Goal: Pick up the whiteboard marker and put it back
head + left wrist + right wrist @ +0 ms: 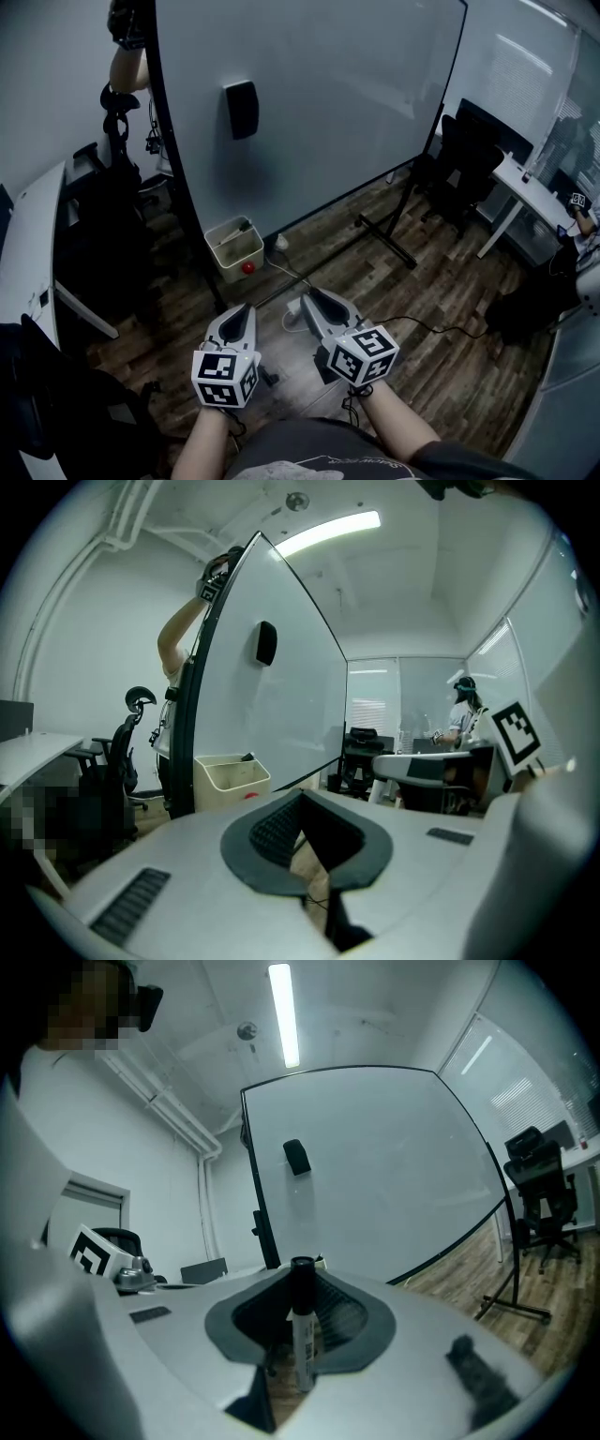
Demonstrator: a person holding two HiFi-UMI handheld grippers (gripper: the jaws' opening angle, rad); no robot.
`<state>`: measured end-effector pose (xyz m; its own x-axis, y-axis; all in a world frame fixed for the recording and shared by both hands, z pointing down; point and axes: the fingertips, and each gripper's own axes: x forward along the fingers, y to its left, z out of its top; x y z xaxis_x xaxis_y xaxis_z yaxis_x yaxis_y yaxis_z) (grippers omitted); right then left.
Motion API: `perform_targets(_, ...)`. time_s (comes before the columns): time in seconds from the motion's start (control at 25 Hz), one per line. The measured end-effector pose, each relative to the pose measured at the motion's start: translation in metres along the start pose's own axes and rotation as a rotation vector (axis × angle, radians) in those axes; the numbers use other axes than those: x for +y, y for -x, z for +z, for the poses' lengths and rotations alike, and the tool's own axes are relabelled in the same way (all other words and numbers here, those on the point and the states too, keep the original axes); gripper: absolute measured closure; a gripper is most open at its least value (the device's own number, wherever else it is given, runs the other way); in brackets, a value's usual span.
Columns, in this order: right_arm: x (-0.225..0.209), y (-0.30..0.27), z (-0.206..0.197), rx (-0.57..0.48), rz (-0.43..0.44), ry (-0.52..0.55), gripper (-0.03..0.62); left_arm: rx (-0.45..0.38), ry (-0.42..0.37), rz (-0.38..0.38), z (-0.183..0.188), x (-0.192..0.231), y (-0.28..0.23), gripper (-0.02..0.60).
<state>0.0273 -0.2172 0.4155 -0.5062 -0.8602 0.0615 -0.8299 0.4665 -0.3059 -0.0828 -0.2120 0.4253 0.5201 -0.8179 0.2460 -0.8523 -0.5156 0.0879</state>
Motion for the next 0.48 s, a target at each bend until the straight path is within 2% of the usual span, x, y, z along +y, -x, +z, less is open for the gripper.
perform_targets(0.2,0.001,-0.013,0.0,-0.006,-0.013,-0.004,0.514,0.007,-0.001,-0.012,-0.003,0.013,-0.007,0.569)
perform_targets(0.48,-0.014,-0.032,0.001,0.006,0.001,-0.012,0.514,0.017,0.018,0.019,-0.006,0.022,-0.02,0.569)
